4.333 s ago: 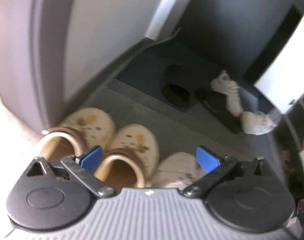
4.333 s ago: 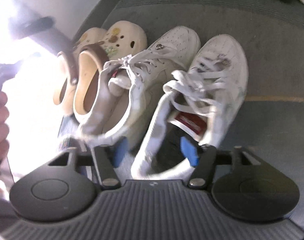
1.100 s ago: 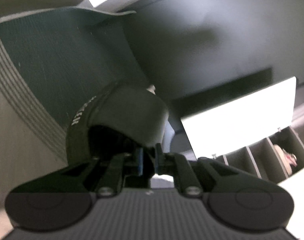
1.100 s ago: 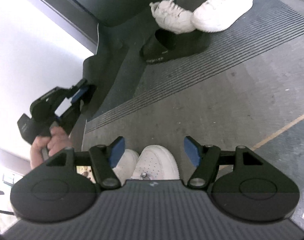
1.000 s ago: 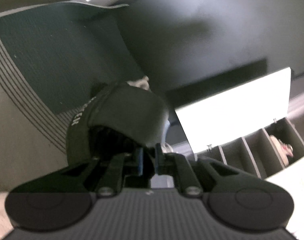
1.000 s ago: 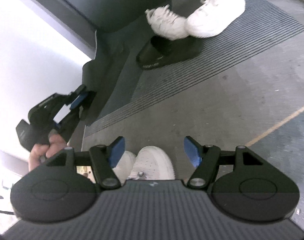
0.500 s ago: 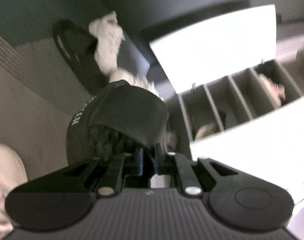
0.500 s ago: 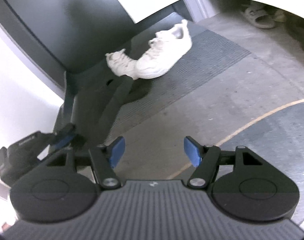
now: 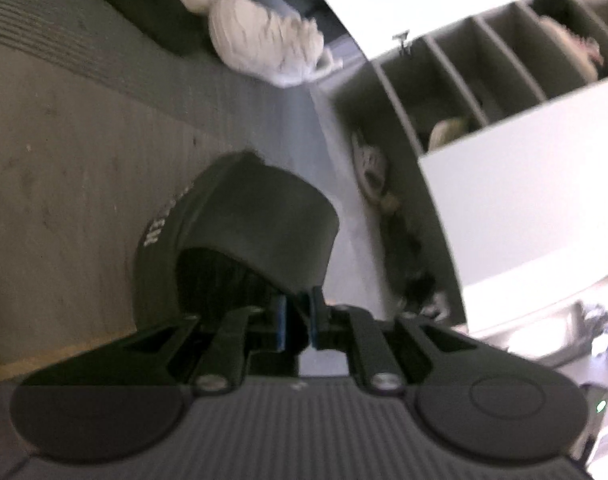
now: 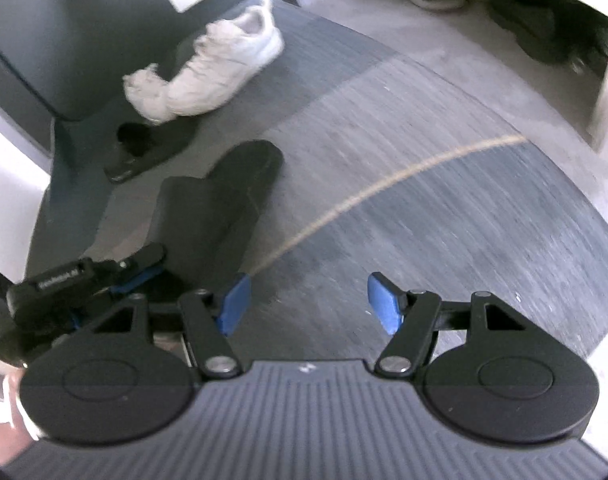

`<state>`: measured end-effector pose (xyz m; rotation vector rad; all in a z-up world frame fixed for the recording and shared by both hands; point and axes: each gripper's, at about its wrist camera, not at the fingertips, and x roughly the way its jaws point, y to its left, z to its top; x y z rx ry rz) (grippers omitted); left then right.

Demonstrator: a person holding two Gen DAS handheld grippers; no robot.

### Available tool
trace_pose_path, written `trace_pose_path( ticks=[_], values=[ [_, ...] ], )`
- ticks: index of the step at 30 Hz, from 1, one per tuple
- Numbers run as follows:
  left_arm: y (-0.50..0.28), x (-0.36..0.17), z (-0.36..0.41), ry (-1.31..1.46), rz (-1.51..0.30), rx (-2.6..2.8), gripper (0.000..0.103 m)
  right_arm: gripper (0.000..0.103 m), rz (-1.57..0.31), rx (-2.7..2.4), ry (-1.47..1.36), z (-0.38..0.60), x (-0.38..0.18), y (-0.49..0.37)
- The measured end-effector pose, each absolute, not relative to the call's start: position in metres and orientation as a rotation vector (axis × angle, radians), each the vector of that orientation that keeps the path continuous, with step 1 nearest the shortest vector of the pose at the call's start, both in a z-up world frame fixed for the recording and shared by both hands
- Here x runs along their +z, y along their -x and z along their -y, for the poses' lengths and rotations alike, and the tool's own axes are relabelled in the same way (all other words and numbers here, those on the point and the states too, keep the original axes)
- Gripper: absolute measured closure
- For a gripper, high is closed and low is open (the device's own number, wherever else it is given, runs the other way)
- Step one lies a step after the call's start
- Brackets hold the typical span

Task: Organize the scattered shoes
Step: 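Grasp the other black slide by its strap with the right gripper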

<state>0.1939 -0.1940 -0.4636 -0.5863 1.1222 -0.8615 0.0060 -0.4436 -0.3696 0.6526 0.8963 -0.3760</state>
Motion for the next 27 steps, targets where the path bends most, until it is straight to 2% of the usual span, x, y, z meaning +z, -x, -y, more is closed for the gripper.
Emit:
trace_pose_path(
  ticks=[4,6,8,10,11,12,13,15,19,21,24,27],
  values=[
    [-0.189,-0.474,0.199,0.509,-1.161,-0.858,0.089,0.035,-0.912,-0.381,-0.653,0.445,-0.376,0.0],
    [-0.19,-0.475,0.199,0.465,-1.173,-0.846,0.082,0.035,-0.914,-0.376,-0.656,0.445,-0.378,0.001],
    [-0.196,-0.477,0.198,0.44,-1.209,-0.825,0.08,0.036,-0.907,-0.367,-0.669,0.446,-0.379,0.002],
    [-0.201,-0.474,0.197,0.425,-1.225,-0.815,0.071,0.035,-0.895,-0.353,-0.681,0.446,-0.378,0.002],
    [-0.202,-0.469,0.195,0.411,-1.226,-0.812,0.056,0.035,-0.886,-0.346,-0.668,0.446,-0.376,0.002],
    [-0.202,-0.465,0.191,0.408,-1.222,-0.82,0.05,0.035,-0.878,-0.338,-0.652,0.446,-0.374,0.002],
    [-0.203,-0.456,0.185,0.405,-1.211,-0.841,0.047,0.035,-0.872,-0.325,-0.631,0.445,-0.373,0.002],
    [-0.203,-0.442,0.18,0.381,-1.2,-0.859,0.034,0.035,-0.868,-0.286,-0.577,0.445,-0.371,-0.001],
    [-0.201,-0.411,0.167,0.375,-1.206,-0.894,0.031,0.035,-0.859,-0.124,-0.354,0.442,-0.363,-0.014],
    [-0.199,-0.387,0.157,0.349,-1.202,-0.908,0.026,0.035,-0.873,-0.009,-0.217,0.438,-0.36,-0.028],
    [-0.193,-0.349,0.141,0.231,-1.139,-0.946,0.017,0.036,-0.923,0.21,0.059,0.422,-0.359,-0.057],
    [-0.186,-0.319,0.136,0.049,-1.09,-0.979,0.016,0.036,-0.945,0.376,0.288,0.407,-0.36,-0.081]
  ],
)
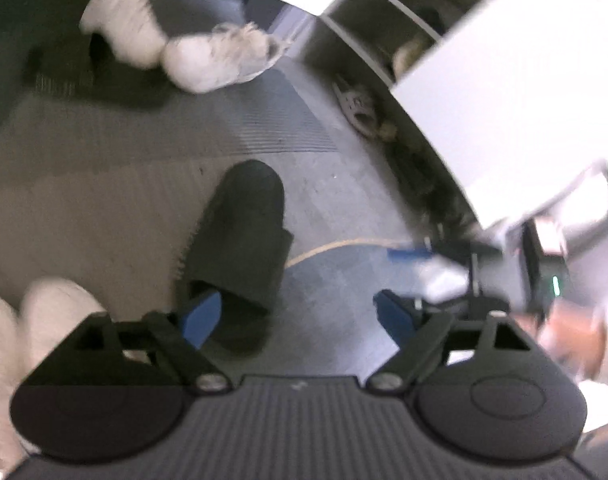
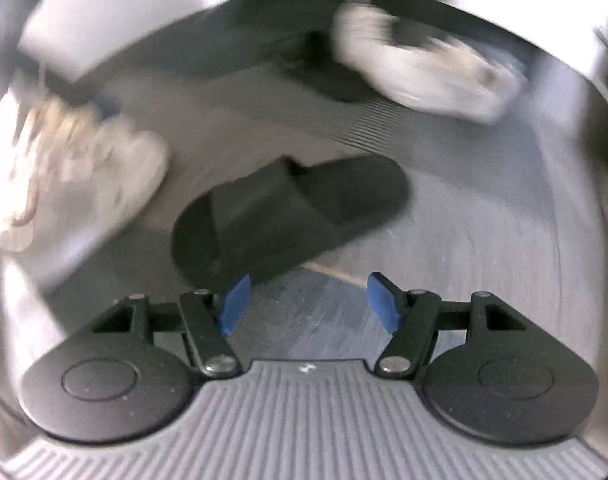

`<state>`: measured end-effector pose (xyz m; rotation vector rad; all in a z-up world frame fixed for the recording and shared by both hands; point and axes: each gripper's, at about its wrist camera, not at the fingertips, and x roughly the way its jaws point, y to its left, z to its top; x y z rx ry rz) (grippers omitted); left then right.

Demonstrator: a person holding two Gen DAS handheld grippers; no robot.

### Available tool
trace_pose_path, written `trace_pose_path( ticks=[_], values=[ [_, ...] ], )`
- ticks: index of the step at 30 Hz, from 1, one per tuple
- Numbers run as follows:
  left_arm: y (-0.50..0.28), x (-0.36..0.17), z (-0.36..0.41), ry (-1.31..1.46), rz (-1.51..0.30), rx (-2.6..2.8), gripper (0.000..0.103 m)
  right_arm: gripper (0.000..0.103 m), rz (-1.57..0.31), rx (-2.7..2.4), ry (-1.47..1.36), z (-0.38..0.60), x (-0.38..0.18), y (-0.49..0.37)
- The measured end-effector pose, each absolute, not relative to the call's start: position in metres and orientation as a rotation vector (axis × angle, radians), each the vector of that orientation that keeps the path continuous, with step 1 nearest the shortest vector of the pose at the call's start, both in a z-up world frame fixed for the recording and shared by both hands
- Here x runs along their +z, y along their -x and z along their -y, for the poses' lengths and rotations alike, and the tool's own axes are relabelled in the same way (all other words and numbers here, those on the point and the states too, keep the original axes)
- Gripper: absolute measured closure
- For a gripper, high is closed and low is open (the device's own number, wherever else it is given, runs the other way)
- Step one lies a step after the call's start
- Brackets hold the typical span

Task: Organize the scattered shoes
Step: 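Grasp the other black slide by its strap with the right gripper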

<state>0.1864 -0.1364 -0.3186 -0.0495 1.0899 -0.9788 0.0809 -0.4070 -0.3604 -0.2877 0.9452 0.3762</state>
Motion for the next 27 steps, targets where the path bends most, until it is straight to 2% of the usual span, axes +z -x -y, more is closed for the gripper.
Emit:
trace_pose_path(
  ticks=[5,12,18,27],
  values=[
    [-0.176,-0.302,0.137,-0.139,-1.078,-1.001,0.015,0.036,-0.975,0.59,0.567,0.389,-0.371,-0.119],
    [-0.143,-0.318,0.122,-0.086,-0.989,-1.08,0.015,0.037,-1.014,0.816,1.023,0.363,-0.423,-0.159],
    [-0.119,-0.327,0.112,-0.093,-0.978,-1.182,0.015,0.04,-1.023,0.916,1.14,0.353,-0.438,-0.174],
    [-0.111,-0.331,0.105,-0.129,-0.967,-1.205,0.015,0.044,-1.047,0.97,1.111,0.349,-0.449,-0.178]
  ],
)
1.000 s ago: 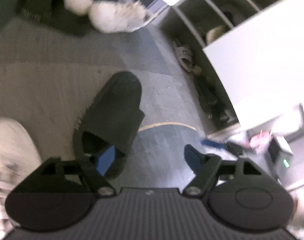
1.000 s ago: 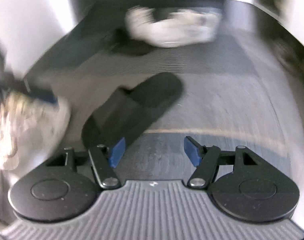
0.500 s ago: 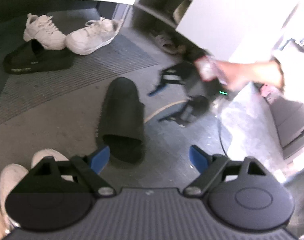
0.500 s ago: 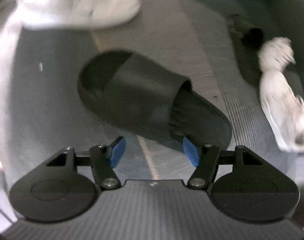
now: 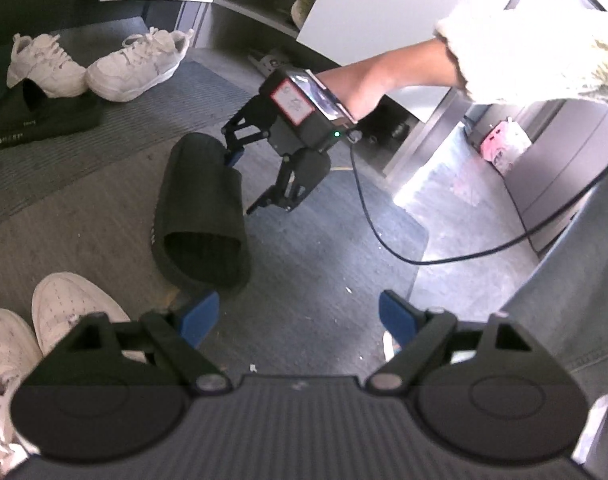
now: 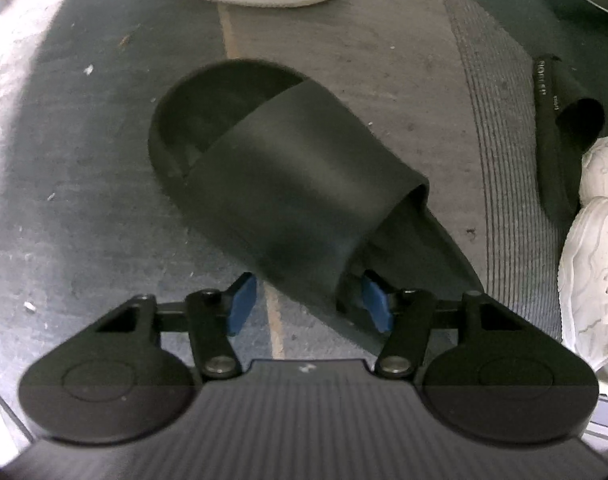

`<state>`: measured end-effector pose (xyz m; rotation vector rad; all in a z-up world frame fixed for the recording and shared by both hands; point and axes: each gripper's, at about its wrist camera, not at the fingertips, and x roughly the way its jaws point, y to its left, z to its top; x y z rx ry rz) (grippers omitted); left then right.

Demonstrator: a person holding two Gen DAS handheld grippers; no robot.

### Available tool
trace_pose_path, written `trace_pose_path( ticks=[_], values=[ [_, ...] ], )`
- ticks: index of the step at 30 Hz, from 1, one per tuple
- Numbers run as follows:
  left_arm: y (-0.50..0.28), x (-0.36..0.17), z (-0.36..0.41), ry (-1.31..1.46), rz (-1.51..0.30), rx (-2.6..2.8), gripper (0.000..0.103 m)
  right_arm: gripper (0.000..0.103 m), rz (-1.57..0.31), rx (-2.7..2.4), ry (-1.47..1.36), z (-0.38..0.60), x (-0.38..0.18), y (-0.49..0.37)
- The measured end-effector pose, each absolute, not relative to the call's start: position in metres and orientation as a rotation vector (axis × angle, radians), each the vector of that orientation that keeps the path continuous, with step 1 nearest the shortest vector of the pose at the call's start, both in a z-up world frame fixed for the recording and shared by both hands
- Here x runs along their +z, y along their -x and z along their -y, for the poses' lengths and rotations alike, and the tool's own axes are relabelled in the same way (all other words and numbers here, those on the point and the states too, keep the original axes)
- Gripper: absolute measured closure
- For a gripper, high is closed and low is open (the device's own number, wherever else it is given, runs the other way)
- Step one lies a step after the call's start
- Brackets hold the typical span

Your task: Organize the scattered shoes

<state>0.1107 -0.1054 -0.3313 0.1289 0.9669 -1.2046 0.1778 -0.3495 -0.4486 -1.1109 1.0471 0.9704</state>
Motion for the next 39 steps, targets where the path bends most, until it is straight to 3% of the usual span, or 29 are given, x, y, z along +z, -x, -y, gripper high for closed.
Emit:
trace_pose_path(
  ticks=[2,4,6,16,29,39],
  values=[
    [-0.113,-0.333,0.108,-0.129,-0.969,-1.192,0.015,0.048,-1.061,0.975,1.098,0.35,-0.448,-0.179],
    [-0.113,-0.333,0.11,-0.13,-0.968,-1.185,0.015,0.064,-1.081,0.989,1.083,0.349,-0.447,-0.178],
    [-0.112,-0.33,0.111,-0.123,-0.961,-1.19,0.015,0.066,-1.102,0.981,1.051,0.35,-0.443,-0.178],
    [-0.101,-0.321,0.119,-0.125,-0.938,-1.237,0.015,0.092,-1.109,0.807,0.687,0.357,-0.402,-0.161],
    [-0.076,-0.31,0.128,-0.143,-0.909,-1.29,0.015,0.093,-1.024,0.285,-0.204,0.367,-0.363,-0.099],
    [-0.064,-0.312,0.134,-0.182,-0.91,-1.322,0.015,0.093,-1.088,0.012,-0.468,0.351,-0.4,-0.074]
  ],
)
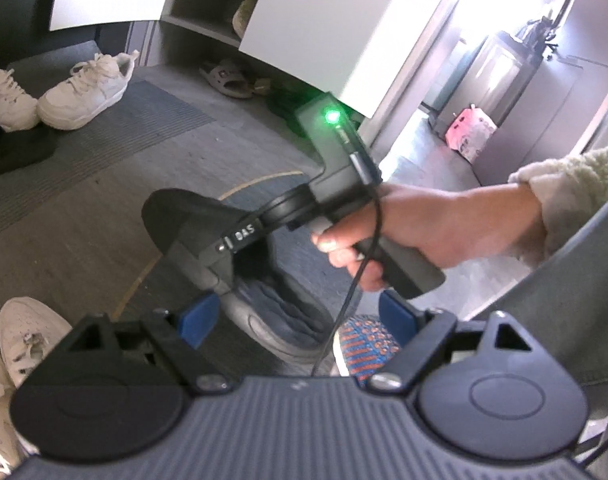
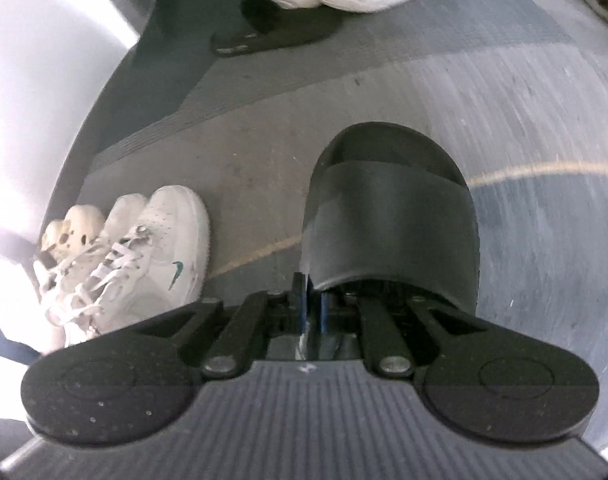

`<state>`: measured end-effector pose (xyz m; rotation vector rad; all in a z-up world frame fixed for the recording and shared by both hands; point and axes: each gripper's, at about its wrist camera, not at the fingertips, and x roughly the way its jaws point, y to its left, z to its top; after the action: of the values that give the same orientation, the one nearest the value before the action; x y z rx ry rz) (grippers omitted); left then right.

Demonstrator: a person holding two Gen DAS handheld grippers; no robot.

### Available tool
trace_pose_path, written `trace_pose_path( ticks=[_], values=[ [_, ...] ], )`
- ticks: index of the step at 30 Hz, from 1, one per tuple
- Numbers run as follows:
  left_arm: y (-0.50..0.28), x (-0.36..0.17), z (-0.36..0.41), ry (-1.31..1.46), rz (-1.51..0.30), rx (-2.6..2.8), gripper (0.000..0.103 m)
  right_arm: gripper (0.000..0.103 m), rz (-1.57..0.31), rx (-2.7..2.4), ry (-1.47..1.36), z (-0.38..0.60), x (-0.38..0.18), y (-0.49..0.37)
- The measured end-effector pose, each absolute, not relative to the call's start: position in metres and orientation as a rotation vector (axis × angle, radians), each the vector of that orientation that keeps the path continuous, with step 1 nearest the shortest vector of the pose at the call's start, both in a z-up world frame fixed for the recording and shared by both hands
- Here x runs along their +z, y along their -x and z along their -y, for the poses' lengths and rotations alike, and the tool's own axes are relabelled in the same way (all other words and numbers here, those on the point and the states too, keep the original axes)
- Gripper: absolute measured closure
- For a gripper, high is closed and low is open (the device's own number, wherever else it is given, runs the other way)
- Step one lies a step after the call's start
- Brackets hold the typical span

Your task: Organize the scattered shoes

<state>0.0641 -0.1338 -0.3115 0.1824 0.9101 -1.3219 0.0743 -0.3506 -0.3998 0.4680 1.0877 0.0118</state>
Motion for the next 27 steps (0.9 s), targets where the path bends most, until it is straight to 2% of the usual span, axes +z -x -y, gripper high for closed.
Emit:
trace_pose_path(
  ticks=[6,13,23,27],
  values=[
    [-0.065,-0.322,0.14,-0.213,-0.929,-1.326,0.015,0.093,-1.064,-0.031,-0.326,0.334,-0.409,-0.079],
    [-0.078,-0.328,0.142,-0.226,-0.93,-1.292,0.015,0.093,-1.083,-0.028,-0.327,0.325,-0.432,-0.079],
    [-0.094,-0.319,0.143,-0.19,-0.911,-1.219,0.015,0.093,-1.011,-0.104,-0.32,0.319,-0.428,-0.08],
    [-0.097,-0.319,0.145,-0.183,-0.92,-1.201,0.015,0.088,-1.006,-0.112,-0.394,0.323,-0.432,-0.079]
  ],
)
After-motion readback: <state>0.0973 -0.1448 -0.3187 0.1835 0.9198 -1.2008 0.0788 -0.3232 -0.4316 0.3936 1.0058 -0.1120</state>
